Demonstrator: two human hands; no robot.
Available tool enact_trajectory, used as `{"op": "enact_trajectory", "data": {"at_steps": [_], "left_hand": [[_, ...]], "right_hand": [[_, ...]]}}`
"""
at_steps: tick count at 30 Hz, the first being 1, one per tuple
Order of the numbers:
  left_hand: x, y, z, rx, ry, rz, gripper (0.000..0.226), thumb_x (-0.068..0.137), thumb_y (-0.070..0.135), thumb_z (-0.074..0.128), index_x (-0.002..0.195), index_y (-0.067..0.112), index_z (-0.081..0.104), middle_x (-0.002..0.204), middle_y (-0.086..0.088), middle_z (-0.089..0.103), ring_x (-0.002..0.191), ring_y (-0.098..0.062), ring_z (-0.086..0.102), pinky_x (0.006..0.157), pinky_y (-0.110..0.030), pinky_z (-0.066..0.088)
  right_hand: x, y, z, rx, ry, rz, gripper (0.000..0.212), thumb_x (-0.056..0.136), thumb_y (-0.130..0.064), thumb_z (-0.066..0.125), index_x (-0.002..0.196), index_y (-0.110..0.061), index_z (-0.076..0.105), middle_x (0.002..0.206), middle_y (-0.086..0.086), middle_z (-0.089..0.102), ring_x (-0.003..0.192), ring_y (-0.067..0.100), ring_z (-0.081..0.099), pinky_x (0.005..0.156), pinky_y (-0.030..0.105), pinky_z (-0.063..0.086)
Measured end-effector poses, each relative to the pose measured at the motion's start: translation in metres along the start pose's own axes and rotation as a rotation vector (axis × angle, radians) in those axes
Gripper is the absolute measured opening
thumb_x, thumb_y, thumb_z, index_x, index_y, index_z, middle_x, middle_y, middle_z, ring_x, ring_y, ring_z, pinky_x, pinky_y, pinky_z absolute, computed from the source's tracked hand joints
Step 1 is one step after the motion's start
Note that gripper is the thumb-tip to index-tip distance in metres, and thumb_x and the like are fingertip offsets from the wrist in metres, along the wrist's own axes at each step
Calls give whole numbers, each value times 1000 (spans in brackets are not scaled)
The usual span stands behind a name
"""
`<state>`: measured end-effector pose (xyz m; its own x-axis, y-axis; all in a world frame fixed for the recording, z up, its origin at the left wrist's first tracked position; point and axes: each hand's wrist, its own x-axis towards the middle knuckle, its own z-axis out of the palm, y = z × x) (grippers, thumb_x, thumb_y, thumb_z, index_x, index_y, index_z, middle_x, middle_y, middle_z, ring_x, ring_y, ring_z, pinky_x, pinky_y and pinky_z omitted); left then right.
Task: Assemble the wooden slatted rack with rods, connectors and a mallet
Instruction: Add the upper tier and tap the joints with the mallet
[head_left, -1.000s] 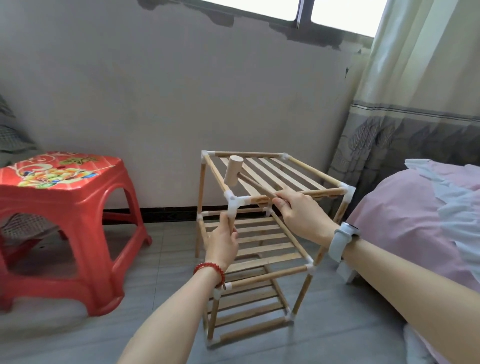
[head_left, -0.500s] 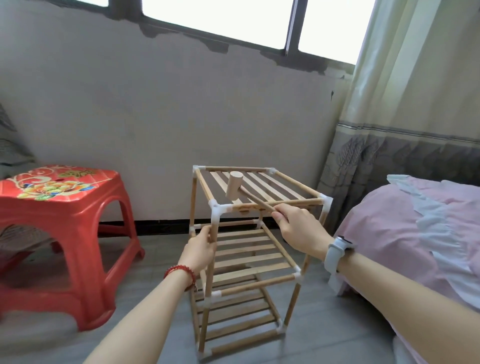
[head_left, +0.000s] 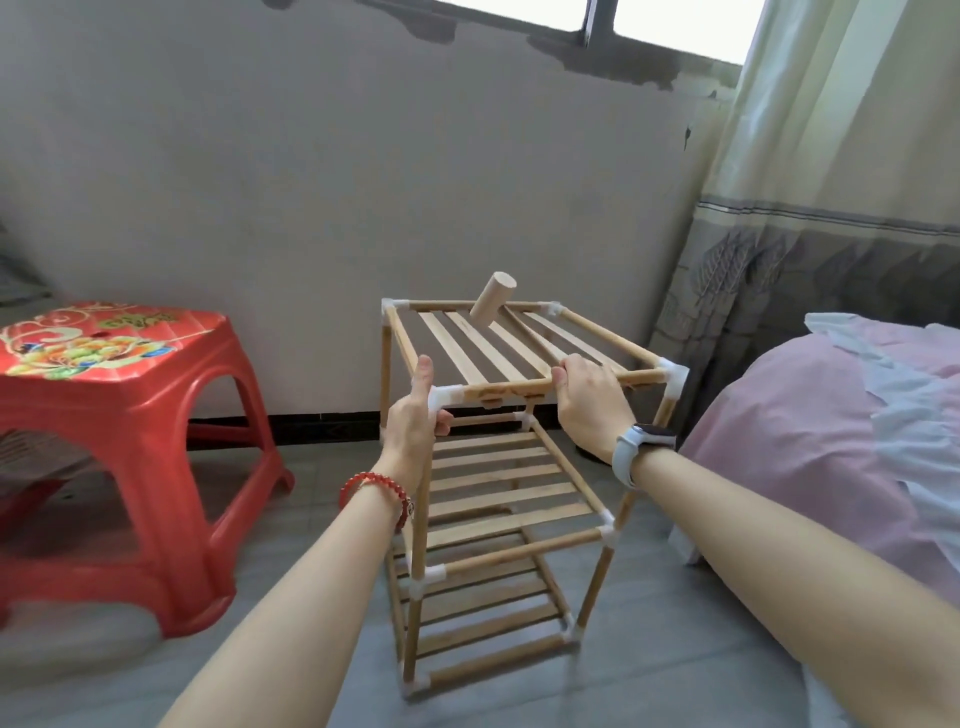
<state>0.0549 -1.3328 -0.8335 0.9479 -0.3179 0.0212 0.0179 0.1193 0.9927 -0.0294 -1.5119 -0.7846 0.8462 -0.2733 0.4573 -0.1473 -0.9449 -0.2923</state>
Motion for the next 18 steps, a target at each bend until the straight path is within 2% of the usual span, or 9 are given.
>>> {"op": "enact_trajectory", "data": {"at_steps": [2, 4, 6, 8, 10, 14, 16, 18], "left_hand": [[9, 6, 7, -51, 77, -48, 50, 84, 74, 37, 85, 28, 55, 78, -2, 56, 67, -14, 47, 78, -33, 43], [13, 4, 16, 52, 192, -37, 47, 87, 63, 38, 95, 22, 60, 74, 2, 53, 75, -17, 49, 83, -35, 45], [4, 2, 25, 143, 269, 72, 40, 90, 51, 32, 88, 23, 61, 68, 3, 51, 76, -18, 48, 81, -37, 46], [-7, 1, 33, 153, 327, 180, 38, 93, 41, 31, 69, 23, 55, 60, 5, 46, 66, -15, 46, 64, -30, 40], [-11, -4, 39, 155, 378, 231, 42, 98, 32, 33, 61, 22, 49, 56, 5, 45, 59, -12, 43, 57, -27, 34], [-15, -22, 48, 183, 401, 239, 44, 99, 33, 33, 59, 21, 45, 57, 3, 46, 58, -13, 44, 56, -27, 32], [-19, -25, 46, 197, 372, 217, 40, 95, 40, 33, 61, 21, 44, 58, 2, 46, 60, -16, 44, 58, -27, 33], [-19, -25, 41, 202, 338, 160, 39, 84, 49, 30, 69, 19, 50, 67, -14, 52, 67, -25, 47, 63, -33, 38]], "right_hand": [[15, 2, 12, 9, 28, 13, 25, 103, -22, 28, 101, -10, 49, 90, -3, 51, 95, 23, 55, 110, 48, 23], [25, 10, 26, 48, 101, 17, 30, 102, -23, 25, 102, -8, 50, 86, 0, 57, 90, 24, 58, 114, 48, 17], [22, 16, 35, 83, 280, -10, 37, 100, -26, 25, 95, -4, 55, 79, 6, 63, 77, 24, 59, 109, 48, 29], [16, 20, 41, 125, 442, -52, 40, 98, -27, 29, 86, -2, 58, 74, 7, 65, 71, 24, 58, 94, 48, 45], [8, 25, 50, 129, 516, -70, 37, 96, -25, 33, 84, -2, 59, 72, 7, 66, 71, 26, 60, 87, 47, 49], [-3, 39, 62, 176, 499, -30, 36, 95, -27, 33, 87, -3, 59, 75, 6, 67, 75, 24, 60, 89, 48, 47], [-11, 39, 58, 184, 455, -59, 36, 96, -27, 33, 89, -3, 59, 77, 4, 66, 75, 19, 57, 91, 49, 45], [-14, 35, 47, 231, 343, -72, 32, 100, -22, 36, 94, -1, 60, 78, -1, 60, 79, 13, 49, 97, 50, 41]]}}
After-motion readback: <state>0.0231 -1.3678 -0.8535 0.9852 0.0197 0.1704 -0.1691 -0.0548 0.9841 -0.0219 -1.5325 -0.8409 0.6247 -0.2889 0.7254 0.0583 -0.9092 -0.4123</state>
